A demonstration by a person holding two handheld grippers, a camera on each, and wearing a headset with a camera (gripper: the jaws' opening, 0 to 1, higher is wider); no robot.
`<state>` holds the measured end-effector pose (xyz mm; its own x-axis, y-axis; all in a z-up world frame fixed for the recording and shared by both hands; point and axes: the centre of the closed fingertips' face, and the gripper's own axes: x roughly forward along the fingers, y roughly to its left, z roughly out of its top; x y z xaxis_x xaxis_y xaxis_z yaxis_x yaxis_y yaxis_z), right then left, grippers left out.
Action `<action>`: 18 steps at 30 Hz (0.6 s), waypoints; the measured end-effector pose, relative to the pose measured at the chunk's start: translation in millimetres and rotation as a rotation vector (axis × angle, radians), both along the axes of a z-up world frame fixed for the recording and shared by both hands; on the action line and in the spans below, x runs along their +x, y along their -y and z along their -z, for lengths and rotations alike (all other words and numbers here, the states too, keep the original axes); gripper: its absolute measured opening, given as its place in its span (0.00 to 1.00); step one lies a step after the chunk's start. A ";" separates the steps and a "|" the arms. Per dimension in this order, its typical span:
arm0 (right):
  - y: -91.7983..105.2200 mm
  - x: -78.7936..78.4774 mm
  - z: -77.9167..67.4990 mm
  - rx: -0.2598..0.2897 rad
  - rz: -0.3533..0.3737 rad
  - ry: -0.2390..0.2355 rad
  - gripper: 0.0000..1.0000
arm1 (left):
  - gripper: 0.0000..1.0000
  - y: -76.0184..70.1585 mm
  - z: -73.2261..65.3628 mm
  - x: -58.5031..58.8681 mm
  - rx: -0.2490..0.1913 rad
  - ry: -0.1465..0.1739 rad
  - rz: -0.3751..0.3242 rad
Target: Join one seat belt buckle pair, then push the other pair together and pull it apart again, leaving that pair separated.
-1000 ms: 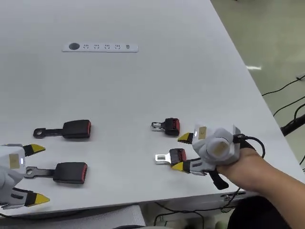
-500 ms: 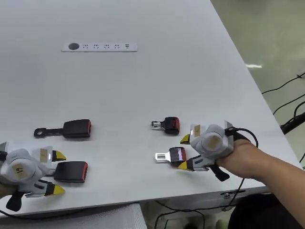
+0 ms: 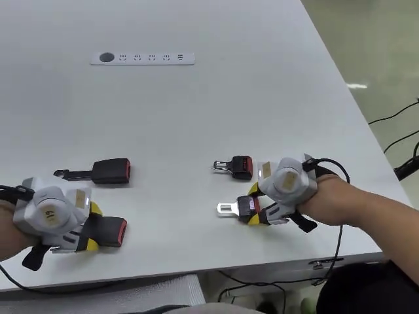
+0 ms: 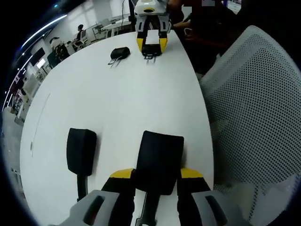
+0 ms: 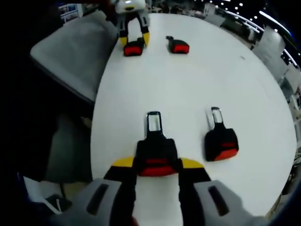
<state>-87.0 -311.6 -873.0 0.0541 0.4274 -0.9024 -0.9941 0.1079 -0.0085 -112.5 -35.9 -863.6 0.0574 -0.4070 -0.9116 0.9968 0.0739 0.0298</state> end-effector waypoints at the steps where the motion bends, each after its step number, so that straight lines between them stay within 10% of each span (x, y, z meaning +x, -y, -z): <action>1: 0.3 -0.1 0.2 0.001 -0.006 -0.004 0.34 | 0.35 0.1 0.0 0.6 0.001 -0.003 -0.019; 18: -0.3 -0.1 -0.3 -0.012 -0.012 -0.012 0.34 | 0.34 0.6 0.4 1.7 -0.003 -0.012 -0.102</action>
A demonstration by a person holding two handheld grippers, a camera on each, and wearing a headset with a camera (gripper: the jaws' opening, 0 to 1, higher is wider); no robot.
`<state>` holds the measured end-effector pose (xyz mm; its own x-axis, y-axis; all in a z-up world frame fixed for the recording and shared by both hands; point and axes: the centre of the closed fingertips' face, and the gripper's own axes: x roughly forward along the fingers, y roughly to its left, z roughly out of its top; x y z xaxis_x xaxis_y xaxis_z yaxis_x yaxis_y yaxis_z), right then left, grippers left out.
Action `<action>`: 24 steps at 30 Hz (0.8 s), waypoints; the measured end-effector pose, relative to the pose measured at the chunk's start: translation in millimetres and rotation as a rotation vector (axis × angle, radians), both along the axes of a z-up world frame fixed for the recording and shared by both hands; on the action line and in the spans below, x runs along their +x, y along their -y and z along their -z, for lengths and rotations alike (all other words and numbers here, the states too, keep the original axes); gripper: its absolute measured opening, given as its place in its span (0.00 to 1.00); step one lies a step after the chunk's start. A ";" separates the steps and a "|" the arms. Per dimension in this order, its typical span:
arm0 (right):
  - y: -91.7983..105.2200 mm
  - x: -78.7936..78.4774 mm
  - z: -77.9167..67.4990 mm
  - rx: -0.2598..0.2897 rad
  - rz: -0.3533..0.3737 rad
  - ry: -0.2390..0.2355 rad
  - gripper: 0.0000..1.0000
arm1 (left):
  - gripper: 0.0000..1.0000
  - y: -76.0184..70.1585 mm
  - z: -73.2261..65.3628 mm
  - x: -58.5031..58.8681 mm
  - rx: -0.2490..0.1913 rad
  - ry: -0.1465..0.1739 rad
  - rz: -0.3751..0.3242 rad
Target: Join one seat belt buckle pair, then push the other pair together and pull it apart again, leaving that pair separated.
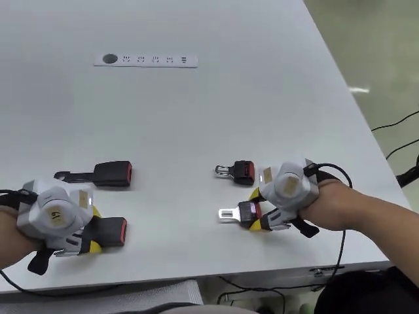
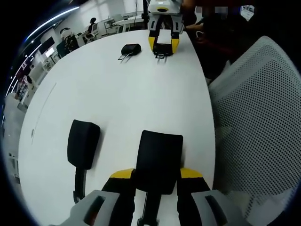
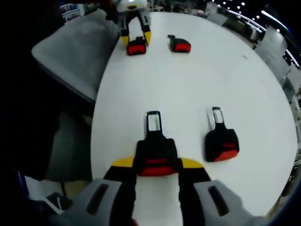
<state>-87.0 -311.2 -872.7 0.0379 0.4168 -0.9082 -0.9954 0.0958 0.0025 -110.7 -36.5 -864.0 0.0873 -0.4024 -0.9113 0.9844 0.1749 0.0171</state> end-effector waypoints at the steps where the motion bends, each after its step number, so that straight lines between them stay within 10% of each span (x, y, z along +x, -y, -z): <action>1: -0.1 0.3 -0.1 0.001 0.004 -0.001 0.34 | 0.34 0.1 0.2 0.2 -0.001 -0.005 -0.007; 24: -58.9 -6.3 -2.0 0.079 0.049 0.046 0.34 | 0.34 0.4 -0.5 -2.0 0.000 -0.007 -0.025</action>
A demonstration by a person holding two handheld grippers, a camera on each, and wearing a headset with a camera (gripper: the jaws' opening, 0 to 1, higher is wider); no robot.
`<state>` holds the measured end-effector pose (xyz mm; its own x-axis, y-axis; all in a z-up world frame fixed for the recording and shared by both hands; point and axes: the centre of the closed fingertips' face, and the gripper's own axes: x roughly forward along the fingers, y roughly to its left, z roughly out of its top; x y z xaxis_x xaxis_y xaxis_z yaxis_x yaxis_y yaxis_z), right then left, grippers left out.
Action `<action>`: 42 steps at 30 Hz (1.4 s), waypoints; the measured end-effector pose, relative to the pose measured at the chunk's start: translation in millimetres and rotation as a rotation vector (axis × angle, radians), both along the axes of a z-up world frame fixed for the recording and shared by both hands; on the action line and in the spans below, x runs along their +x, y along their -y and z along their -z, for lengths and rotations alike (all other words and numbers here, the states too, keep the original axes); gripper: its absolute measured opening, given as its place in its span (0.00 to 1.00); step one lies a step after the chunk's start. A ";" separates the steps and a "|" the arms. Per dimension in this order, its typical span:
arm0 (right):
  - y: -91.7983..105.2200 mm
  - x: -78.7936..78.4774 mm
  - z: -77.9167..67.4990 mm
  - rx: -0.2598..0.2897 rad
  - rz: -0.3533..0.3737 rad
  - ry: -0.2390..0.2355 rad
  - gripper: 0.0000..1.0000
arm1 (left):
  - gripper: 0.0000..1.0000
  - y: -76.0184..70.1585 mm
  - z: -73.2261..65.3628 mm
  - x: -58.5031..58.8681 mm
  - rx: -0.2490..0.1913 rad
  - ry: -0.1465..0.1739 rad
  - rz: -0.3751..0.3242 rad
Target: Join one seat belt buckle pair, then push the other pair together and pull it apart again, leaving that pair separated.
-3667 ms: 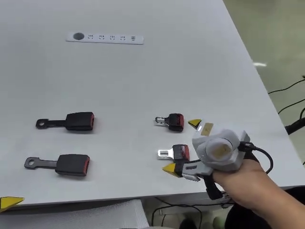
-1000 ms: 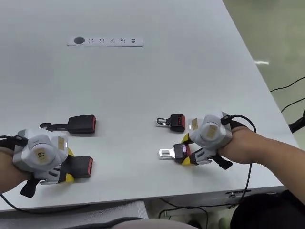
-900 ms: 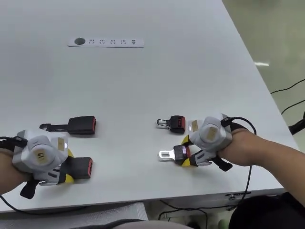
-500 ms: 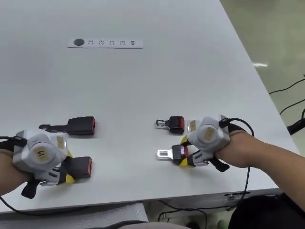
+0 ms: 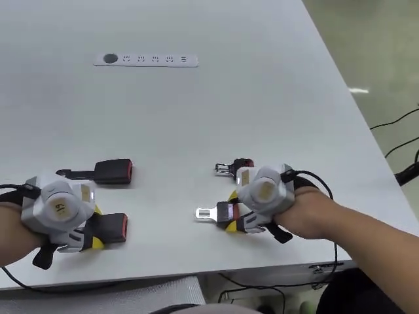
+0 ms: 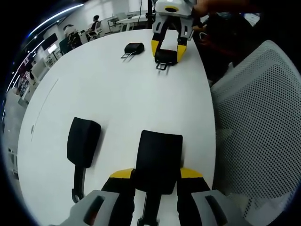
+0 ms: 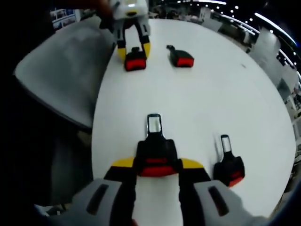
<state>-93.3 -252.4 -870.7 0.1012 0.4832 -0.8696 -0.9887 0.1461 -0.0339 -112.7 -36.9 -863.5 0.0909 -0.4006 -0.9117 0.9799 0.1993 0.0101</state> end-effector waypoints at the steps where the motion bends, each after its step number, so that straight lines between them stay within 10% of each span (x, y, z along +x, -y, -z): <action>1: -5.8 -0.2 -0.1 0.010 0.003 0.000 0.34 | 0.34 0.0 0.0 0.0 0.000 0.000 0.001; 23: -105.3 -16.7 -1.4 0.128 -0.033 -0.009 0.34 | 0.34 -0.4 0.3 -0.3 0.007 -0.004 -0.010; 42: -136.0 -14.8 0.0 0.111 -0.089 0.014 0.33 | 0.34 0.8 0.3 0.2 0.012 -0.001 0.017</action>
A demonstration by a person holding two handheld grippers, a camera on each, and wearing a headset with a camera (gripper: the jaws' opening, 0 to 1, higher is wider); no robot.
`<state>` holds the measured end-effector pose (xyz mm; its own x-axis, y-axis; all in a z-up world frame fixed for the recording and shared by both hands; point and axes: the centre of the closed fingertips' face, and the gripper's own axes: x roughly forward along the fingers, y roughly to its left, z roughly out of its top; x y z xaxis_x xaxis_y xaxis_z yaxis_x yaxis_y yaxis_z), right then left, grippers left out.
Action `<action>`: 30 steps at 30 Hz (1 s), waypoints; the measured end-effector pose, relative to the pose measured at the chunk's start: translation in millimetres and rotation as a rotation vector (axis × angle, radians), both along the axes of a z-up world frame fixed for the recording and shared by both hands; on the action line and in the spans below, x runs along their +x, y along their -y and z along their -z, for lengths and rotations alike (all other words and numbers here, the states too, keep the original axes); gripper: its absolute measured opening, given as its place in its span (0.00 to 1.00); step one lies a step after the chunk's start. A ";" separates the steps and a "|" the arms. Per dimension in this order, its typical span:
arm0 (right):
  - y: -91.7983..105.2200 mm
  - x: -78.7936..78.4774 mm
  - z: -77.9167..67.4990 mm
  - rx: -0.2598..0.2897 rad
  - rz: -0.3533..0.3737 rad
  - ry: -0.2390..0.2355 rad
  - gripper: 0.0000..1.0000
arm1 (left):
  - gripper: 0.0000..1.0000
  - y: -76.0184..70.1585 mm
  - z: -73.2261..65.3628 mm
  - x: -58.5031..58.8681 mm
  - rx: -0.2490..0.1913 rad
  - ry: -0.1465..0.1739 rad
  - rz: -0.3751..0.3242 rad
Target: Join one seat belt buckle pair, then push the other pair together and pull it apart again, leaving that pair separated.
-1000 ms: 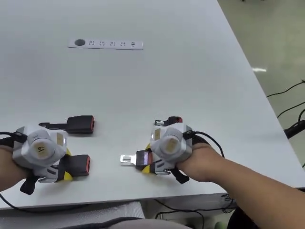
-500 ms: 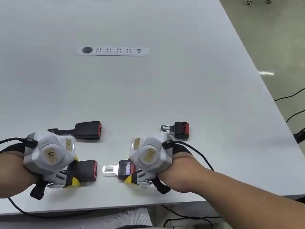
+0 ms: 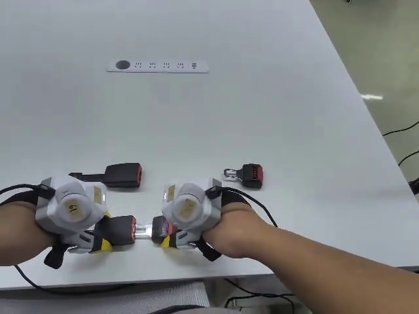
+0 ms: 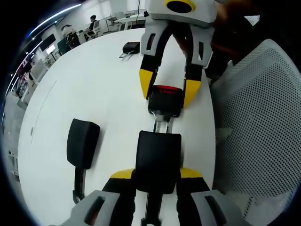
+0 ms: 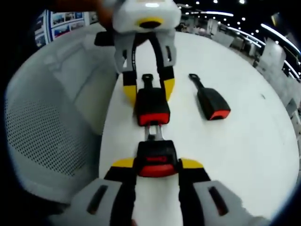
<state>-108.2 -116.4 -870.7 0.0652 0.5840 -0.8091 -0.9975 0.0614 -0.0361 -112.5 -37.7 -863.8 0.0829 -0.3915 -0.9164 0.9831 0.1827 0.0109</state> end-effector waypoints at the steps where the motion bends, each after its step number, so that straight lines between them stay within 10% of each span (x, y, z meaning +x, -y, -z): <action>1: -3.9 1.0 -1.2 0.027 0.016 -0.008 0.33 | 0.34 0.6 -0.1 0.0 0.001 0.002 0.008; 30: -23.7 -1.9 -4.4 0.036 0.019 0.002 0.32 | 0.32 -15.3 14.3 6.6 0.013 -0.002 0.102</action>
<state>-110.1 -92.7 -866.3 0.0778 0.6115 -0.7874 -0.9961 0.0813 -0.0352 -105.9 -22.4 -878.1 0.0420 -0.3862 -0.9215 0.9966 0.0819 0.0111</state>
